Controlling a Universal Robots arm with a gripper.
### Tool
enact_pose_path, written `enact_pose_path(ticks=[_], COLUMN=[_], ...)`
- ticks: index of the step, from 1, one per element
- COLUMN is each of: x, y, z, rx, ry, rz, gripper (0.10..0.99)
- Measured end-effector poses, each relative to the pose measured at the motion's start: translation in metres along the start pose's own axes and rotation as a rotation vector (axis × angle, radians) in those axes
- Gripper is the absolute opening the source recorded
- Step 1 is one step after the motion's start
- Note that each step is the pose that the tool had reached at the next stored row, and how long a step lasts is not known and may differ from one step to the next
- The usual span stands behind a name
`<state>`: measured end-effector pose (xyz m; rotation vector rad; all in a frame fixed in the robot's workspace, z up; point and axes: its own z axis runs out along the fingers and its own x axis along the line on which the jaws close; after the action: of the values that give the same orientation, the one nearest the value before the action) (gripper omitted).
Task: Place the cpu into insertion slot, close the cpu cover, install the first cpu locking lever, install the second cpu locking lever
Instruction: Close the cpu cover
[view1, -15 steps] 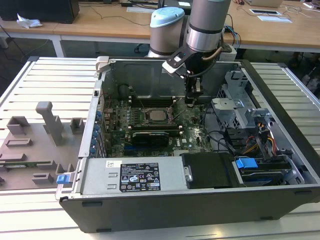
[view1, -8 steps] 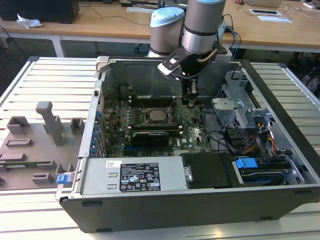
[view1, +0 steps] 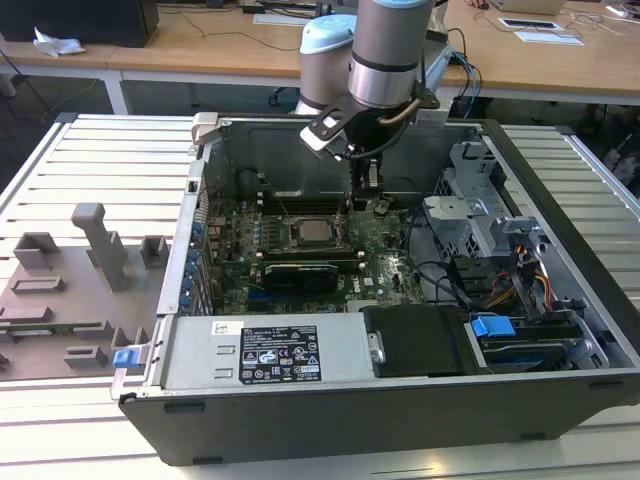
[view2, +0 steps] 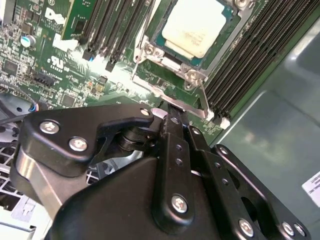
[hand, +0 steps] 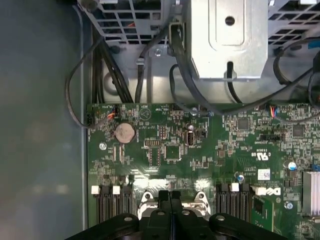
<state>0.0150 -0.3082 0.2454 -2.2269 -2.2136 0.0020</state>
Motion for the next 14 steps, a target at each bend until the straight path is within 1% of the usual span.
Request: enact_pose_path(ticks=[1,11,14], x=[0.0000,-0.0001,-0.0001], y=[-0.0022,-0.0130,-0.0179], z=[0.0001,0.0012,0.0036], rx=[0.000,0.000,0.000], ry=[-0.0001,0.0001,-0.0001], rz=[0.000,0.000,0.000], gripper=[0.102,0.102,0.102])
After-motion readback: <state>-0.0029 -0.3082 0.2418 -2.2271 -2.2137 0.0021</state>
